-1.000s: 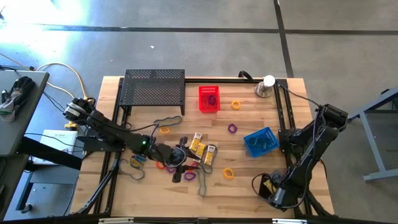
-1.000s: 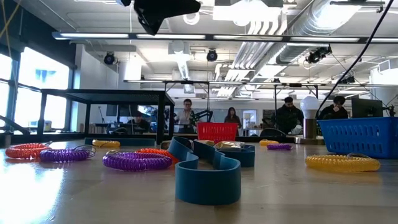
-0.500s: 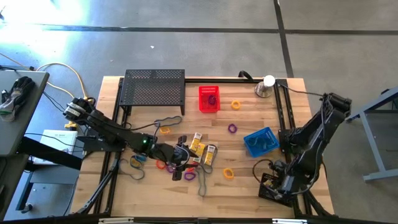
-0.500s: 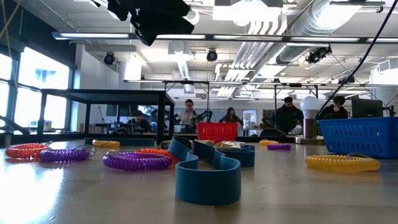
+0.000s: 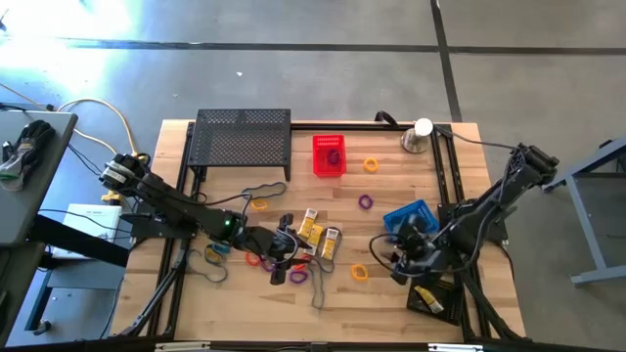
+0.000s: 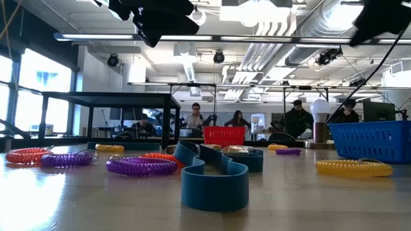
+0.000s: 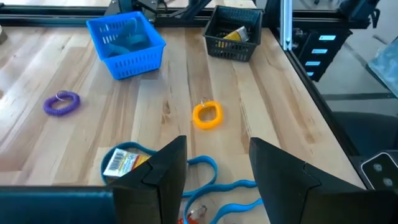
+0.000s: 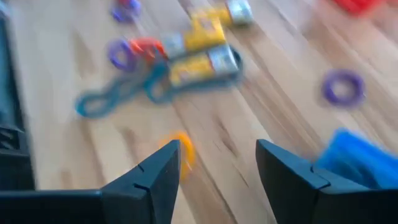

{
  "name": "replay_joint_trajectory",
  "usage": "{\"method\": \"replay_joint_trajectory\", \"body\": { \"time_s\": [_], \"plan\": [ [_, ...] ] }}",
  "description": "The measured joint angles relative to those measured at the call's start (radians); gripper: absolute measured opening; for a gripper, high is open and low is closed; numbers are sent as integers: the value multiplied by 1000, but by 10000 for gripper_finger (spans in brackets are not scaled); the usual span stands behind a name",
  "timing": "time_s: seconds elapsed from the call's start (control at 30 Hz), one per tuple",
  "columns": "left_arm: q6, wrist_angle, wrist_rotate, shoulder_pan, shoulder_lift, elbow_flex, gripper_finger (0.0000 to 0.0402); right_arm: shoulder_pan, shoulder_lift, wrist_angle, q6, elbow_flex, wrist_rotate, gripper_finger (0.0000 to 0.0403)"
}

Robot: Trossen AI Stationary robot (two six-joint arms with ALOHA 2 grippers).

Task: Pick & Place Office Desk Supplies
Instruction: Put the yellow spring keychain into the red bin

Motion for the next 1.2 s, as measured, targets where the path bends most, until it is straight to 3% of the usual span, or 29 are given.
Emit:
{"method": "replay_joint_trajectory", "body": {
  "time_s": [0.23, 0.57, 0.77, 1.0, 1.2],
  "plan": [
    [0, -38, 0, 0, 0, 0, 170, -72, 26, 118, -267, 1, 14, 196],
    [1, -58, 0, -6, 0, 0, 170, -101, 307, 158, -616, 0, -138, 196],
    [3, -58, -1, -5, 0, 0, 170, -132, 422, 181, -639, 0, -109, 196],
    [31, -58, -1, -5, 0, 0, 170, -158, 431, 189, -646, 10, -149, 196],
    [31, -58, -1, -5, 0, 0, 170, -178, 437, 234, -658, 24, -255, 196]
  ]
}}
